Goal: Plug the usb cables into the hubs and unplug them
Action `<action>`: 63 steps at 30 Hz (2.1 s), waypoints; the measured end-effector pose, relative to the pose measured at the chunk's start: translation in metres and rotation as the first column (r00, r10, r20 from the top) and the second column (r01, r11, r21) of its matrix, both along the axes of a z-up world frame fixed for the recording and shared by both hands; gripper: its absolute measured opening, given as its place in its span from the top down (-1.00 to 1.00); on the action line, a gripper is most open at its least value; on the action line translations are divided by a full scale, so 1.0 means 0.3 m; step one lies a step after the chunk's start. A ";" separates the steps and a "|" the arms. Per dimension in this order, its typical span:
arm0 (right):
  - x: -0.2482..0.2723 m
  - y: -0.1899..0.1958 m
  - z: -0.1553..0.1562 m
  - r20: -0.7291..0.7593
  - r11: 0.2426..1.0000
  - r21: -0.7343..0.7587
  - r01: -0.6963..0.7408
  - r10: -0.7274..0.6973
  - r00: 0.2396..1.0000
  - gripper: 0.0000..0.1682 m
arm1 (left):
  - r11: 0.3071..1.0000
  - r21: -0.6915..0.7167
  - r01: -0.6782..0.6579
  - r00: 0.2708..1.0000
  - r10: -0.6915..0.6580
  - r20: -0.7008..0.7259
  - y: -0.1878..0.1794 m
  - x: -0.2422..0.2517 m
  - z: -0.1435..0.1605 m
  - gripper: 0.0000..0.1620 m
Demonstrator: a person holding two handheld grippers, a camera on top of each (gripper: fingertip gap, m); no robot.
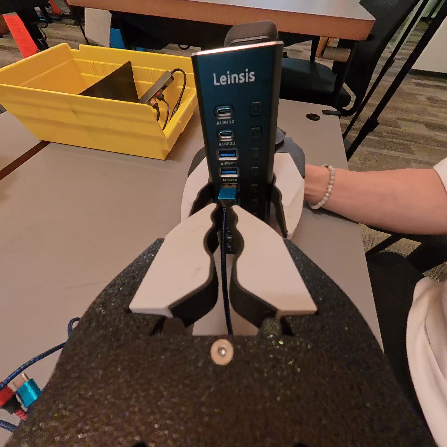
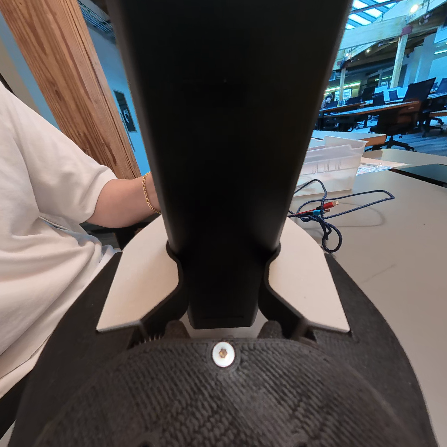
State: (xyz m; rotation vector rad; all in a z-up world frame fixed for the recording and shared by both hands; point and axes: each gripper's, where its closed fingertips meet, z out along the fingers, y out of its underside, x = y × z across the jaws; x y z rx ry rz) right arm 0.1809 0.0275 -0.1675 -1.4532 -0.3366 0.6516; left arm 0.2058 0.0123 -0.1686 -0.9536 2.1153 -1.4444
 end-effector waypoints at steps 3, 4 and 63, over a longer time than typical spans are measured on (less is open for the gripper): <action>0.000 0.011 -0.007 0.007 1.000 -0.019 0.021 -0.021 1.000 0.07 | 0.999 0.043 -0.014 1.000 0.015 -0.009 0.009 0.006 -0.011 0.96; 0.001 0.012 -0.009 0.006 0.999 -0.023 0.022 -0.022 1.000 0.12 | 0.997 0.073 -0.014 1.000 0.015 -0.009 0.011 0.009 -0.014 0.96; 0.017 0.003 0.013 -0.006 0.999 0.038 0.037 -0.037 0.999 0.13 | 0.754 0.657 -0.031 0.478 0.588 -0.652 1.312 -0.713 -0.384 0.85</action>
